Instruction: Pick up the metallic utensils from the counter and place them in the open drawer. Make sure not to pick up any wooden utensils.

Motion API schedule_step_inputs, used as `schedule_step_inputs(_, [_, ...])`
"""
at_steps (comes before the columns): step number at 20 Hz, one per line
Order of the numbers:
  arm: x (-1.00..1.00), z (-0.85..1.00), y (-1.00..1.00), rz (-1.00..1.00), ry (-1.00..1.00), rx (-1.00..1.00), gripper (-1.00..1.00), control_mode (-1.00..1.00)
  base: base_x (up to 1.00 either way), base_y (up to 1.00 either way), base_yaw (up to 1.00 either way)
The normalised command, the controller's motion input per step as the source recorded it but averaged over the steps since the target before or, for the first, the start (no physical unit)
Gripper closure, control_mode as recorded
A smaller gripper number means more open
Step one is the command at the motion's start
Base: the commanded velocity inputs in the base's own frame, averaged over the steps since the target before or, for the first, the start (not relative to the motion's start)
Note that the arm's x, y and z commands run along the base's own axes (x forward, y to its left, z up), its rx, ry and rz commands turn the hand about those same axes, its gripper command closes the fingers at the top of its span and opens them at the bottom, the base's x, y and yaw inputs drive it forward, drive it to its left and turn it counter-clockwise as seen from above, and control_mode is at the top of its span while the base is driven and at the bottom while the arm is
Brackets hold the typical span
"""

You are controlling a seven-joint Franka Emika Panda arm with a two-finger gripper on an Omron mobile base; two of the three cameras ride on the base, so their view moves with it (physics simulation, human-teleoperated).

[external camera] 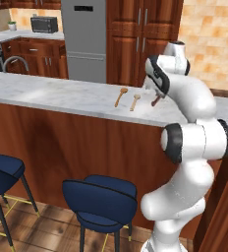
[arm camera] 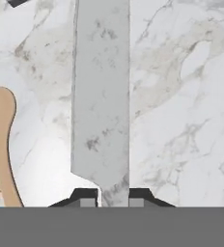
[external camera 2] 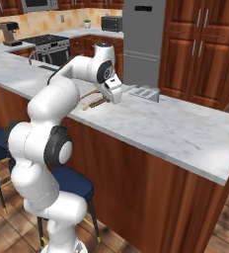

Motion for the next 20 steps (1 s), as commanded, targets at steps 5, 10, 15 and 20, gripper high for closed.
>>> schedule_step_inputs(5, [-1.00,0.07,0.00,0.00,-0.27,0.00,1.00,-1.00,0.00,0.00,0.00])
schedule_step_inputs(10, [-1.00,0.03,-0.02,-0.02,-0.23,0.00,1.00,-1.00,0.00,0.00,0.00])
schedule_step_inputs(15, [-0.60,0.00,-0.04,-0.04,-0.08,0.00,1.00,1.00,-0.40,-0.09,-0.04])
schedule_step_inputs(20, [0.00,0.00,0.00,0.00,0.00,0.00,1.00,1.00,-1.00,-0.56,-0.16])
